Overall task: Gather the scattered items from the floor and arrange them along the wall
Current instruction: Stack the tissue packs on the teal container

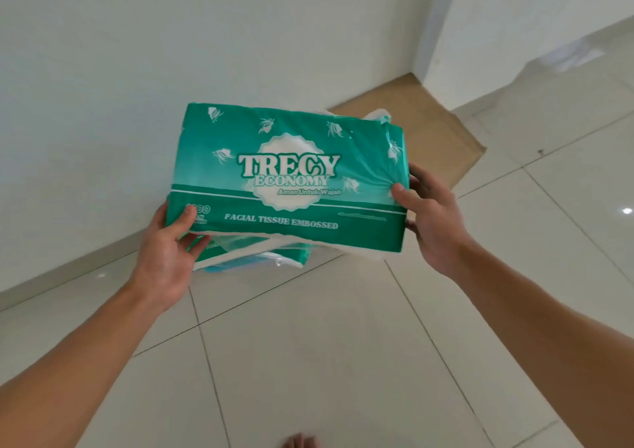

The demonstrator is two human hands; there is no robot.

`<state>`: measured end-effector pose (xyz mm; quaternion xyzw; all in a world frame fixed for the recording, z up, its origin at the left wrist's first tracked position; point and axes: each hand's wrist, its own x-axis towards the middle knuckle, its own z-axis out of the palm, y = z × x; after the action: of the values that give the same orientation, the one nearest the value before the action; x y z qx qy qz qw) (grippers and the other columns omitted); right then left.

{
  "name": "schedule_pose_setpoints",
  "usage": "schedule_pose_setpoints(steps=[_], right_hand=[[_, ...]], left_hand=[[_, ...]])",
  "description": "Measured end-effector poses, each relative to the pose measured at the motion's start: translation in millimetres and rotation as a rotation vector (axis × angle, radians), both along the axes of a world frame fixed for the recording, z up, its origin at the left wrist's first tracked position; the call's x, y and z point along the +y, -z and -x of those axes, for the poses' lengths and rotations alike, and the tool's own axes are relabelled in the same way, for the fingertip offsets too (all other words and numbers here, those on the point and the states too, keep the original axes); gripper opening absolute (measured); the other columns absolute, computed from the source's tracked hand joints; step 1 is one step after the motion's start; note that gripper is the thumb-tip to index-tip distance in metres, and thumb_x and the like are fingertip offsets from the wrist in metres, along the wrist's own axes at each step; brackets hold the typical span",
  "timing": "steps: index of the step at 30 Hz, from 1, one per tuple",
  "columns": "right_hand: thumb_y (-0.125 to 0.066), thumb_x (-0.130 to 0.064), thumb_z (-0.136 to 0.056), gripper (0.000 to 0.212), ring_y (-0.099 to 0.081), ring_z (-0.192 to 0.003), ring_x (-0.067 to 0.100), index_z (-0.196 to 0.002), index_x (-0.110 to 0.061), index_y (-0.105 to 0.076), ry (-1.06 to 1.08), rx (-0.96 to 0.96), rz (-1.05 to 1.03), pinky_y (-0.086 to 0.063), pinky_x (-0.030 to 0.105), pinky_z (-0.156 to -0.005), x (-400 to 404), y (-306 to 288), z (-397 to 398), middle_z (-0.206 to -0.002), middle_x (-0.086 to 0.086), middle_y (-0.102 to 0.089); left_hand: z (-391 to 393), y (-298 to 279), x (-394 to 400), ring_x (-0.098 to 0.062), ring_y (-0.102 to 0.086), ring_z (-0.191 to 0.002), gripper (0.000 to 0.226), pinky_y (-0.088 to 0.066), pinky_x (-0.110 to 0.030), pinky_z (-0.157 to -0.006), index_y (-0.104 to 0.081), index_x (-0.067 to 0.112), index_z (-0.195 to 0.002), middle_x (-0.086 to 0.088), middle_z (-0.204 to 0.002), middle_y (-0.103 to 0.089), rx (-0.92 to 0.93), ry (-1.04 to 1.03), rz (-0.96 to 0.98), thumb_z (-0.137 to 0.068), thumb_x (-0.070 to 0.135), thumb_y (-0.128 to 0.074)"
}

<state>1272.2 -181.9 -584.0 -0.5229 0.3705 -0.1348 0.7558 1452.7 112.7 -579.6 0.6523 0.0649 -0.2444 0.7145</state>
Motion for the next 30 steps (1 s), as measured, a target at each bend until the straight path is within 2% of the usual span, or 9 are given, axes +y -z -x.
schedule_pose_setpoints(steps=[7, 12, 14, 16, 17, 19, 21, 26, 30], right_hand=[[-0.057, -0.011, -0.101, 0.041, -0.073, -0.099, 0.014, -0.14, -0.023, -0.054, -0.068, 0.049, 0.008, -0.061, 0.028, -0.072, 72, 13, -85, -0.122, 0.001, -0.066], [-0.062, -0.009, -0.098, 0.055, -0.064, -0.117, 0.017, -0.147, -0.028, -0.045, -0.085, 0.28, 0.059, -0.059, 0.042, -0.094, 93, 36, -123, -0.137, -0.002, -0.061], [-0.061, -0.004, -0.097, 0.061, -0.06, -0.12, 0.016, -0.15, -0.028, -0.042, -0.092, 0.368, 0.084, -0.059, 0.036, -0.086, 99, 40, -130, -0.143, -0.004, -0.056], [-0.059, 0.001, -0.097, 0.06, -0.06, -0.118, 0.015, -0.148, -0.027, -0.044, -0.058, 0.349, 0.093, -0.059, 0.029, -0.079, 101, 43, -131, -0.141, -0.003, -0.057], [-0.058, 0.002, -0.097, 0.058, -0.06, -0.12, 0.016, -0.147, -0.026, -0.046, -0.042, 0.328, 0.094, -0.059, 0.031, -0.084, 102, 44, -130, -0.14, -0.002, -0.058], [-0.057, 0.002, -0.098, 0.057, -0.058, -0.126, 0.019, -0.146, -0.026, -0.047, -0.014, 0.299, 0.096, -0.056, 0.04, -0.098, 101, 43, -123, -0.141, -0.002, -0.056], [-0.056, 0.002, -0.098, 0.057, -0.054, -0.129, 0.017, -0.147, -0.024, -0.046, 0.014, 0.289, 0.116, -0.053, 0.041, -0.103, 99, 44, -108, -0.144, -0.002, -0.053], [-0.055, -0.002, -0.098, 0.052, -0.061, -0.112, 0.01, -0.145, -0.023, -0.049, 0.145, 0.31, 0.155, -0.051, 0.018, -0.078, 85, 62, -38, -0.14, -0.001, -0.056], [-0.055, -0.002, -0.097, 0.05, -0.061, -0.116, 0.016, -0.143, -0.022, -0.052, 0.267, 0.359, 0.105, -0.052, 0.035, -0.097, 73, 79, 39, -0.138, -0.001, -0.058]], left_hand=[[-93, 4, 69, -0.017, -0.063, -0.102, 0.012, -0.05, -0.038, -0.098, -0.061, 0.028, -0.101, 0.005, -0.101, -0.07, 0.01, -0.049, -0.046, -0.098, 0.018, -0.055], [-129, 36, 78, -0.023, -0.062, -0.108, 0.028, -0.05, -0.039, -0.095, -0.051, 0.017, -0.13, -0.006, -0.122, -0.064, 0.145, 0.082, -0.298, -0.102, 0.019, -0.053], [-127, 55, 80, -0.026, -0.06, -0.113, 0.035, -0.047, -0.04, -0.099, -0.045, 0.017, -0.135, -0.006, -0.127, -0.061, 0.193, 0.151, -0.423, -0.101, 0.017, -0.055], [-120, 72, 82, -0.025, -0.059, -0.114, 0.025, -0.047, -0.044, -0.102, -0.049, 0.021, -0.123, -0.003, -0.124, -0.062, 0.193, 0.121, -0.444, -0.1, 0.018, -0.057], [-117, 78, 83, -0.024, -0.059, -0.114, 0.018, -0.047, -0.045, -0.103, -0.051, 0.023, -0.115, -0.001, -0.12, -0.063, 0.184, 0.079, -0.441, -0.099, 0.02, -0.058], [-109, 85, 80, -0.022, -0.058, -0.115, 0.02, -0.047, -0.043, -0.101, -0.051, 0.023, -0.116, 0.001, -0.121, -0.062, 0.1, -0.001, -0.481, -0.099, 0.028, -0.06], [-95, 88, 74, -0.019, -0.055, -0.114, 0.04, -0.046, -0.036, -0.095, -0.045, 0.021, -0.134, 0.003, -0.127, -0.057, -0.05, -0.077, -0.6, -0.099, 0.035, -0.058], [-45, 94, 56, -0.022, -0.051, -0.122, 0.06, -0.042, -0.029, -0.096, -0.032, 0.014, -0.148, -0.011, -0.146, -0.034, -0.266, -0.28, -0.653, -0.097, 0.031, -0.057], [8, 109, 38, -0.027, -0.048, -0.125, 0.056, -0.044, -0.034, -0.102, -0.033, 0.008, -0.144, -0.02, -0.145, -0.03, -0.311, -0.262, -0.663, -0.096, 0.024, -0.057]])
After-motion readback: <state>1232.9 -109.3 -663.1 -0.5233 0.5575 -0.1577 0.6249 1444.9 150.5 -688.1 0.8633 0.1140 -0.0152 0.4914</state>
